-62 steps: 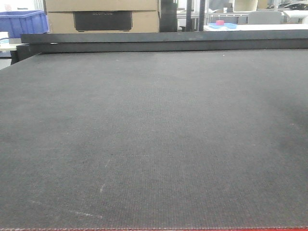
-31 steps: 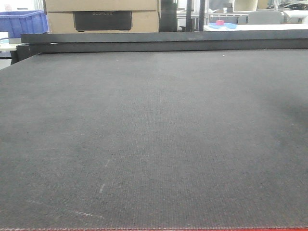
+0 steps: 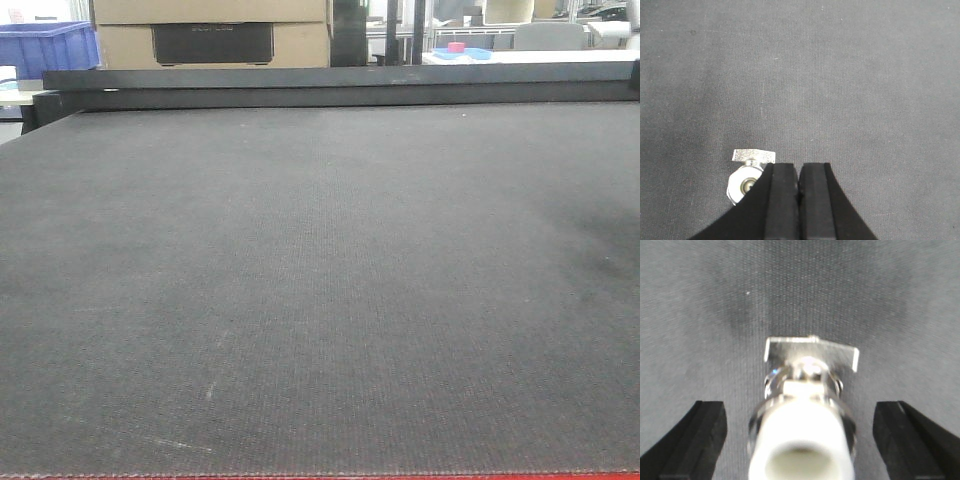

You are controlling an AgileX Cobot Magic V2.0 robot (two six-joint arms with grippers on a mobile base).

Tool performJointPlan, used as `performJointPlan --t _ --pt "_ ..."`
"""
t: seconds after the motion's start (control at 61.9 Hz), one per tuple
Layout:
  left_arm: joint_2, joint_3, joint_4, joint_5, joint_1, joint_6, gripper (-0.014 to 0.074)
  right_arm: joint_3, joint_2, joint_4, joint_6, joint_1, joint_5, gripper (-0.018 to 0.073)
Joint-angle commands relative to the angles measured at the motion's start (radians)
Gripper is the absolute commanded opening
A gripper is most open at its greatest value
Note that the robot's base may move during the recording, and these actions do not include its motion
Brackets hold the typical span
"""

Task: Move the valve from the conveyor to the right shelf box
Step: 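Center left and right grippers over one silver valve each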

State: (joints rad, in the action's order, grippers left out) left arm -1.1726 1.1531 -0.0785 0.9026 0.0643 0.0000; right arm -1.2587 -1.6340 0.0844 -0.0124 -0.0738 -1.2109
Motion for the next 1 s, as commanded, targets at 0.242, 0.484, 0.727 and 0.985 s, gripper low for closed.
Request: performJointPlan --t 0.242,0.484,0.727,0.985 --pt "0.001 0.008 -0.009 -0.005 -0.001 0.0 -0.0111 0.012 -0.024 -0.008 0.006 0.004 0.028 0.0461" --pt "0.001 0.008 -0.029 0.0 -0.001 -0.064 -0.0111 0.03 -0.024 -0.008 0.006 0.004 0.031 0.015" --pt "-0.029 0.024 -0.025 0.039 -0.001 -0.113 -0.0111 0.03 -0.024 -0.008 0.006 0.004 0.033 -0.0168" --pt "-0.195 0.152 0.014 0.202 -0.001 -0.113 -0.0083 0.03 -0.024 0.002 0.006 0.004 0.037 -0.0167"
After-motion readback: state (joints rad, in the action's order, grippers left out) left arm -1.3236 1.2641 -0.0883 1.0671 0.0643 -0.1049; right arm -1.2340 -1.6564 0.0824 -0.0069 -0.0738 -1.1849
